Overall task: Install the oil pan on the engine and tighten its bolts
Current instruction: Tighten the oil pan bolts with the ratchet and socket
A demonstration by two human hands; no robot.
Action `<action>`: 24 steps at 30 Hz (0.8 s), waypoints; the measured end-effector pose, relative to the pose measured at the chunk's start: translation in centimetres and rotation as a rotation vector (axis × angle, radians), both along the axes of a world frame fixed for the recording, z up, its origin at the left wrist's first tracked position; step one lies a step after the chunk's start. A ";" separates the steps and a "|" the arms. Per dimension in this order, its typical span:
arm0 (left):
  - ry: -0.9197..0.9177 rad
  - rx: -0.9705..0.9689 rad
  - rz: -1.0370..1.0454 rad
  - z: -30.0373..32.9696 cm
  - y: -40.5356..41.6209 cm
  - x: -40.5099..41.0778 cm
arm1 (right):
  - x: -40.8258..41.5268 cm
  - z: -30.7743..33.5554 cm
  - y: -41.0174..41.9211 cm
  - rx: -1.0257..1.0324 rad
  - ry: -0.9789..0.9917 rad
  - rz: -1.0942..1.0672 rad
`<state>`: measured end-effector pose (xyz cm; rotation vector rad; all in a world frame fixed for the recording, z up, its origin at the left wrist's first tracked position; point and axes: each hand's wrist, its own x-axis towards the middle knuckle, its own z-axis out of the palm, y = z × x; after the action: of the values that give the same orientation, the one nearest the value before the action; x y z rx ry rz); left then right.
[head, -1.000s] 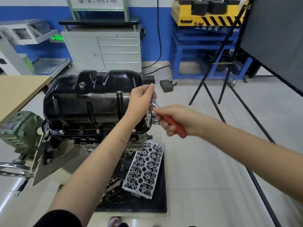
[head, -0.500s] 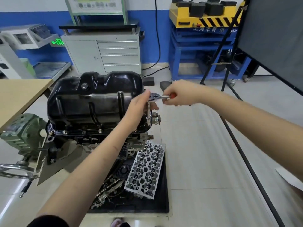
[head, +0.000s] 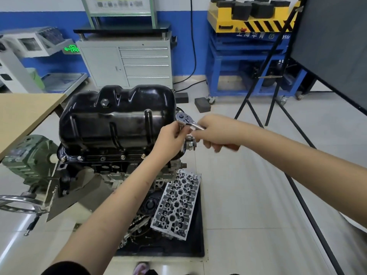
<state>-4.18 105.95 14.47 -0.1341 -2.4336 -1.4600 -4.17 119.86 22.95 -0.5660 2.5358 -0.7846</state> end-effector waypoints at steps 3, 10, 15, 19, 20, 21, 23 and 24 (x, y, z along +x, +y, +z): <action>-0.157 0.097 -0.082 0.5 0.5 -0.8 | 4.2 -2.5 -1.9 -0.710 -0.553 -0.281; -0.152 -0.005 -0.065 0.4 0.0 -1.6 | 0.8 -1.4 0.3 -0.257 -0.328 0.006; -0.192 -0.194 -0.194 0.3 0.4 -0.8 | -5.5 1.4 1.4 0.588 0.736 0.398; -0.186 -0.068 -0.135 0.3 -0.4 -1.0 | -5.7 1.0 0.0 0.594 0.869 0.343; -0.187 -0.032 -0.123 0.2 -0.2 -0.9 | -5.4 0.6 0.0 0.600 0.872 0.326; -0.186 -0.008 -0.109 0.0 0.1 -0.8 | -5.1 0.4 0.2 0.621 0.828 0.316; -0.169 0.045 -0.039 -0.4 1.2 -0.9 | -4.2 0.3 0.7 0.612 0.596 0.289; -0.164 0.081 0.016 -0.5 1.6 -1.2 | -3.7 0.2 1.1 0.552 0.440 0.261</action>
<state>-5.33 107.57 13.93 0.0240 -2.4908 -1.6185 -7.91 120.94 23.12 -0.9187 2.8059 0.1613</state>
